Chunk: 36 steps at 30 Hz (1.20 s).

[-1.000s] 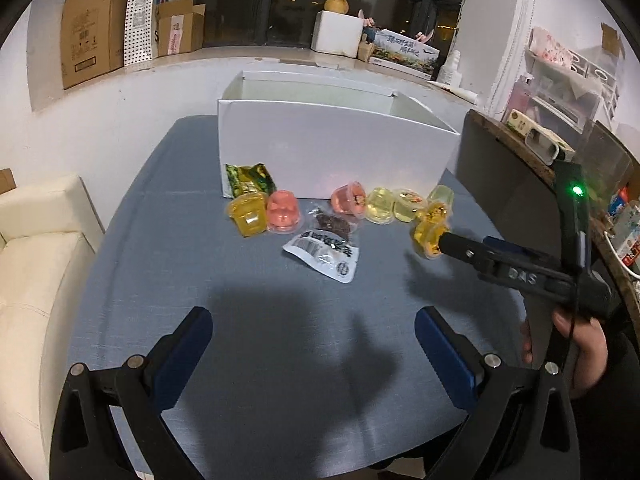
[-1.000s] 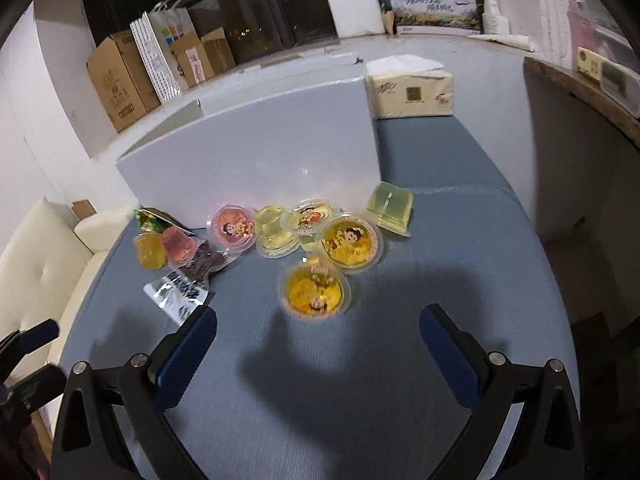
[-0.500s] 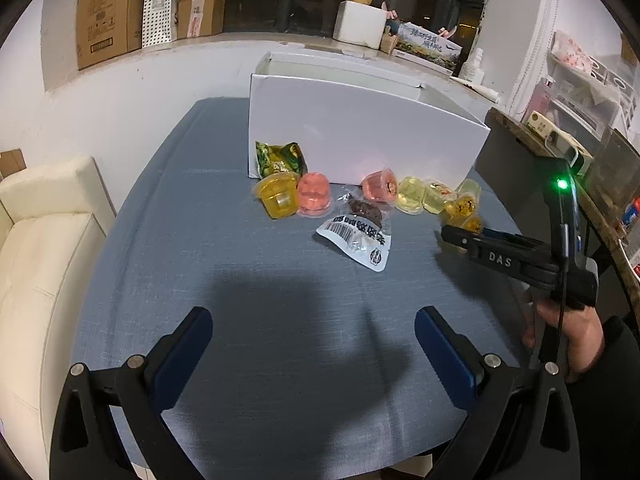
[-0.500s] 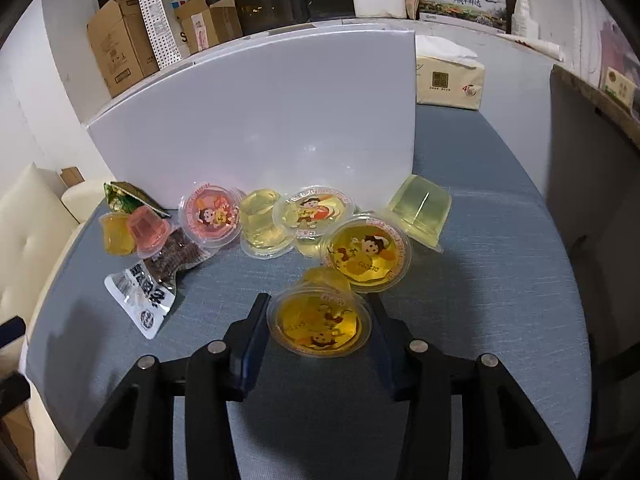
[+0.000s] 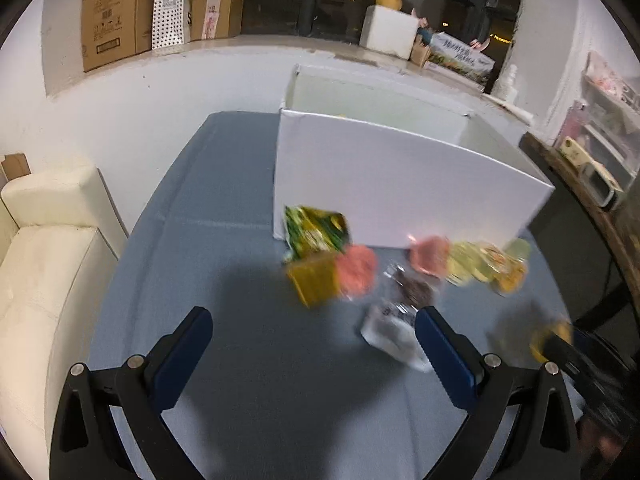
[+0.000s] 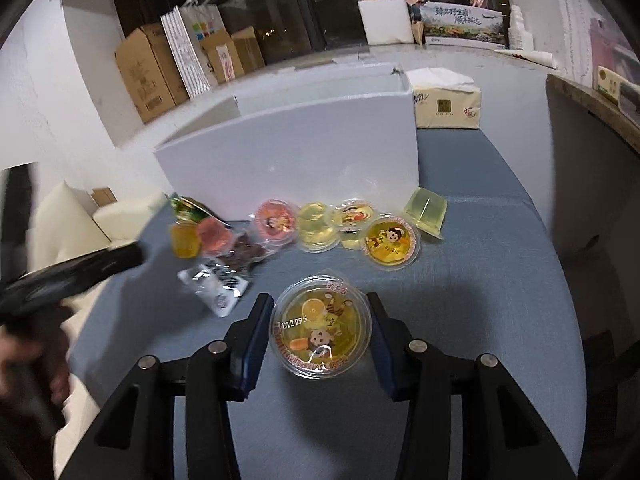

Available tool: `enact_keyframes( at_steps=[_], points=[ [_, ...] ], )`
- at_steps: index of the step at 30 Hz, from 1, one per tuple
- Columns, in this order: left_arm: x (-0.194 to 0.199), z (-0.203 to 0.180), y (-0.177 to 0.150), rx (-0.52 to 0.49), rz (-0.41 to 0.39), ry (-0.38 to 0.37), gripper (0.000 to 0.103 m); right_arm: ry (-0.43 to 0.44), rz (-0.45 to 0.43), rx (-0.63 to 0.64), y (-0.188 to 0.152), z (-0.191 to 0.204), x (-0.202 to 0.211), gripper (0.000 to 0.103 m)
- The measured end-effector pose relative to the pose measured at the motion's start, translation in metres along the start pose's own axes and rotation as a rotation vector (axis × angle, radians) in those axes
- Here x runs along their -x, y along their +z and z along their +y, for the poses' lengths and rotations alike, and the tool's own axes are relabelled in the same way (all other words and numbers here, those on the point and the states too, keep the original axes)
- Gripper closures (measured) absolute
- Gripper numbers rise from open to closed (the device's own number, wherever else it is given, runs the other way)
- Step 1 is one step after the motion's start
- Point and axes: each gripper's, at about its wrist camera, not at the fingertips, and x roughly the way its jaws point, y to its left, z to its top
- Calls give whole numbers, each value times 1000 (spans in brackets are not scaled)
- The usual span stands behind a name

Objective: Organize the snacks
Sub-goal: 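Grasp the small orange jelly cup with the left tool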

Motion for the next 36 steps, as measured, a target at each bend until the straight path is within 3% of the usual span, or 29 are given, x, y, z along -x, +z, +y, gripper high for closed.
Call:
enact_keyframes(
  at_steps=[8, 10, 12, 13, 15, 19, 27, 36],
  points=[
    [-46, 10, 11, -36, 43, 9, 1, 12, -20, 36, -6, 11, 16, 53],
    [-55, 10, 11, -32, 58, 1, 6, 17, -18, 36, -6, 11, 16, 53],
    [-64, 8, 11, -37, 89, 13, 28, 17, -19, 40, -7, 12, 16, 53],
    [-67, 9, 10, -38, 96, 14, 30, 17, -20, 41, -7, 12, 16, 53],
    [-67, 6, 11, -54, 81, -9, 56, 19, -17, 43, -7, 11, 15, 53],
    [-62, 6, 9, -64, 55, -38, 63, 24, -13, 38, -9, 11, 14, 53],
    [-41, 4, 0, -75, 21, -67, 63, 42, -17, 57, -8, 19, 15, 53],
    [36, -26, -10, -123, -88, -133, 66, 73, -57, 62, 3, 28, 25, 53]
  ],
)
